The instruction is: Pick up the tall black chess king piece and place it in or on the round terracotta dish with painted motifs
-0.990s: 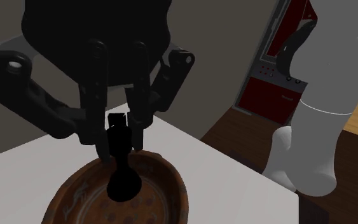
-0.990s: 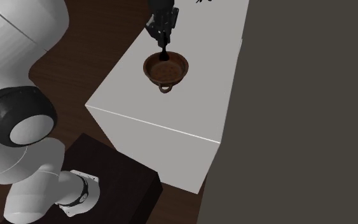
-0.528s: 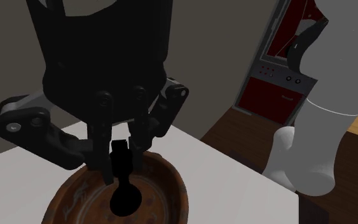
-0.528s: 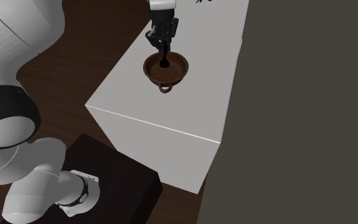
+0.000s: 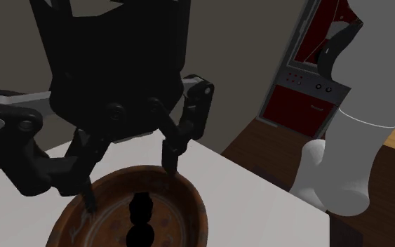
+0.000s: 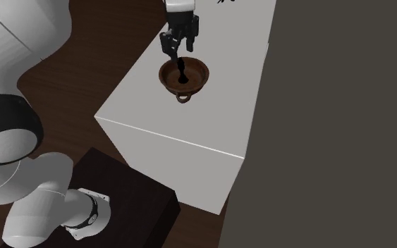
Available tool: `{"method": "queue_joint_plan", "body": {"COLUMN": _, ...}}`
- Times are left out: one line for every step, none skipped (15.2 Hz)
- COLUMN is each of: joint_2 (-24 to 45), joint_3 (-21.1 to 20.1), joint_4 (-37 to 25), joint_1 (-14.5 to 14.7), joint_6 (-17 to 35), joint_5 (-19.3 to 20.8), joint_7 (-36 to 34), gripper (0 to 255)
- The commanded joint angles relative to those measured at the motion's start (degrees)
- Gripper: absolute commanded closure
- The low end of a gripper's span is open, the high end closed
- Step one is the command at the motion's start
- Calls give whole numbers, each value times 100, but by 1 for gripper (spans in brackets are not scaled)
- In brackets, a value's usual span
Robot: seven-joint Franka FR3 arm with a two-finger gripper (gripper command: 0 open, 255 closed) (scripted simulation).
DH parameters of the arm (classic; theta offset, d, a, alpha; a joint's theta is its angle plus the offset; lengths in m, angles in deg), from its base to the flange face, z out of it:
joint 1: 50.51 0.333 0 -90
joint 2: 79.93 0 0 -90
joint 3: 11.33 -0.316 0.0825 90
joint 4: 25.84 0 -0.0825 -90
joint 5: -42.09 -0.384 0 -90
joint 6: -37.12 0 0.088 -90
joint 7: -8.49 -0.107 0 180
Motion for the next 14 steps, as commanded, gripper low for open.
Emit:
{"method": "queue_joint_plan", "body": {"joint_2": 0, "joint_3": 0, "joint_4": 0, "joint_1": 0, "joint_6": 0, "joint_5": 0, "joint_7": 0, "gripper": 0}}
{"method": "queue_joint_plan", "body": {"joint_2": 0, "joint_3": 0, "joint_4": 0, "joint_1": 0, "joint_6": 0, "joint_5": 0, "joint_7": 0, "gripper": 0}}
{"method": "queue_joint_plan", "body": {"joint_2": 0, "joint_3": 0, "joint_4": 0, "joint_1": 0, "joint_6": 0, "joint_5": 0, "joint_7": 0, "gripper": 0}}
{"method": "queue_joint_plan", "body": {"joint_2": 0, "joint_3": 0, "joint_4": 0, "joint_1": 0, "joint_6": 0, "joint_5": 0, "joint_7": 0, "gripper": 0}}
{"method": "queue_joint_plan", "body": {"joint_2": 169, "joint_3": -45, "joint_4": -369, "joint_1": 81, "joint_6": -250, "joint_5": 126, "joint_7": -78, "gripper": 0}}
{"method": "queue_joint_plan", "body": {"joint_2": 365, "joint_3": -96, "joint_4": -777, "joint_1": 190, "joint_6": -520, "joint_5": 279, "joint_7": -165, "gripper": 0}}
{"method": "queue_joint_plan", "body": {"joint_2": 593, "joint_3": -143, "joint_4": -1233, "joint_1": 343, "joint_6": -813, "joint_5": 463, "joint_7": -259, "gripper": 0}}
{"method": "queue_joint_plan", "body": {"joint_2": 800, "joint_3": -177, "joint_4": -1640, "joint_1": 503, "joint_6": -1068, "joint_5": 638, "joint_7": -338, "gripper": 0}}
{"method": "queue_joint_plan", "body": {"joint_2": 799, "joint_3": -166, "joint_4": -1639, "joint_1": 511, "joint_6": -1068, "joint_5": 635, "joint_7": -336, "gripper": 0}}
{"method": "queue_joint_plan", "body": {"joint_2": 798, "joint_3": -162, "joint_4": -1639, "joint_1": 515, "joint_6": -1068, "joint_5": 634, "joint_7": -335, "gripper": 0}}
{"method": "queue_joint_plan", "body": {"joint_2": 798, "joint_3": -160, "joint_4": -1639, "joint_1": 516, "joint_6": -1068, "joint_5": 634, "joint_7": -335, "gripper": 0}}
{"method": "queue_joint_plan", "body": {"joint_2": 797, "joint_3": -160, "joint_4": -1639, "joint_1": 516, "joint_6": -1067, "joint_5": 633, "joint_7": -335, "gripper": 0}}
{"method": "queue_joint_plan", "body": {"joint_2": 798, "joint_3": -160, "joint_4": -1639, "joint_1": 516, "joint_6": -1068, "joint_5": 634, "joint_7": -335, "gripper": 0}}
{"method": "queue_joint_plan", "body": {"joint_2": 798, "joint_3": -160, "joint_4": -1639, "joint_1": 516, "joint_6": -1068, "joint_5": 634, "joint_7": -335, "gripper": 0}}
